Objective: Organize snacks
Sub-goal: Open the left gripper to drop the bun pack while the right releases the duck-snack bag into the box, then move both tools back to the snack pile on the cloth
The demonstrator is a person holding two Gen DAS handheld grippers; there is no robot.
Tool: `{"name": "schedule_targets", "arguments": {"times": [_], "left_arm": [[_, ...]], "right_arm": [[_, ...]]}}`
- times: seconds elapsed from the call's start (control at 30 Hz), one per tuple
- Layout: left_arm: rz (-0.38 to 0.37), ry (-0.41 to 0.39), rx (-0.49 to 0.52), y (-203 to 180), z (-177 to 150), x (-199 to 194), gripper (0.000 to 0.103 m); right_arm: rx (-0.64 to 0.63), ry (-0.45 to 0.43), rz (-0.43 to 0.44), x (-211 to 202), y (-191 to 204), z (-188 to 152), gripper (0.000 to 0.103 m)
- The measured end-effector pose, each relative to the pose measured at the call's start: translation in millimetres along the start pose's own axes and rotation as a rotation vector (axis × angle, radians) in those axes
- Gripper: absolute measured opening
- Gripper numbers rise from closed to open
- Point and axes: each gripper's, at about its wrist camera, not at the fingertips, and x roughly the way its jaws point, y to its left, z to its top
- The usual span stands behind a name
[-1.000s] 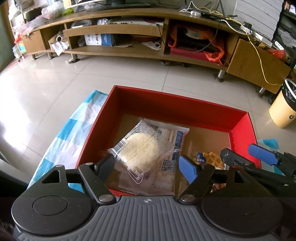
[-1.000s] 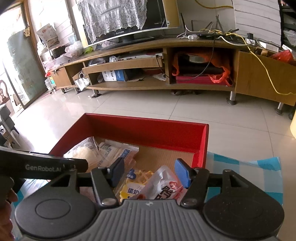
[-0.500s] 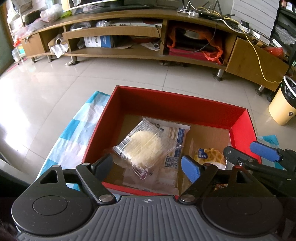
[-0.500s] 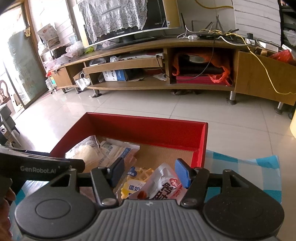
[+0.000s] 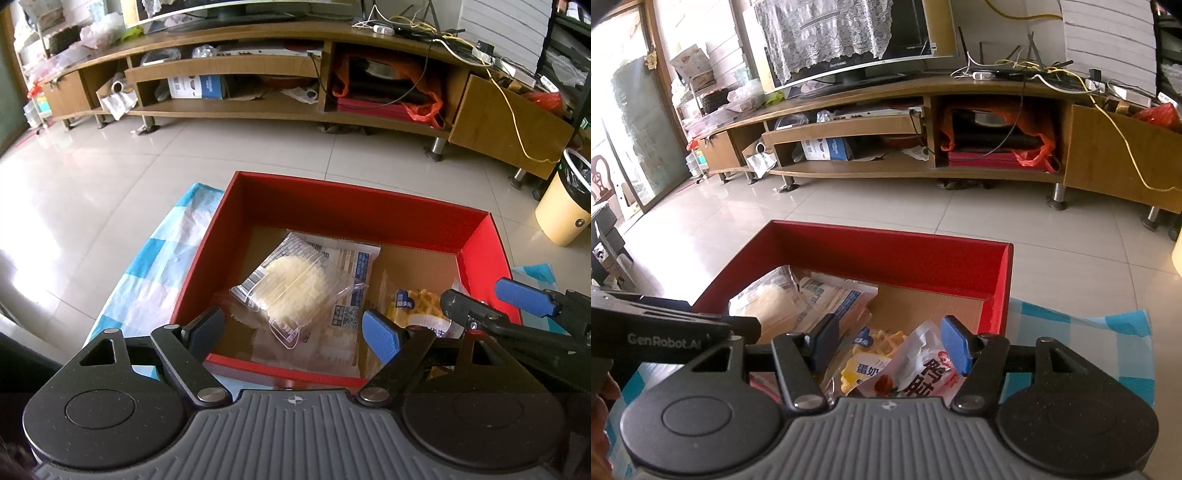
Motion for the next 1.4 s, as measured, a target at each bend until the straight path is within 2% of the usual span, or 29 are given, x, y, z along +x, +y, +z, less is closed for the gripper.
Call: {"name": "schedule_targets", "arguments": {"times": [0.67, 0.87, 1.03, 1.27, 1.33, 1.4], "left_arm": [[0.002, -0.011, 0.024, 10.2, -31.5, -32.8, 0.087], [0.001, -0.009, 0.033, 23.9, -53.6, -51.4, 0.087], [0.0, 0.001, 0.059, 40.1, -76.6, -68.1, 0.088], [0.006, 0.064, 0.128, 58.9, -112.3, -74.0, 0.093], [0.006, 0.102, 0.087, 71.8, -118.7, -67.2, 0.094], [-0.001, 0.158, -0.005, 90.1, -121.4, -55.6, 0.094]], "right_arm": [[-0.101, -0.014, 0.009, -32.4, 23.7, -21.1, 0.061], [-0.138, 0.001, 0.033, -46.1, 42.8, -37.0, 0.061], [-0.172, 0.028, 0.09, -58.2, 62.9, -54.9, 0.061], [-0.213, 0.093, 0.135, -61.7, 82.3, -81.5, 0.065], [-0.213, 0.105, 0.135, -62.6, 83.9, -87.0, 0.065], [-0.206, 0.111, 0.137, -64.4, 82.3, -89.7, 0.065]]}}
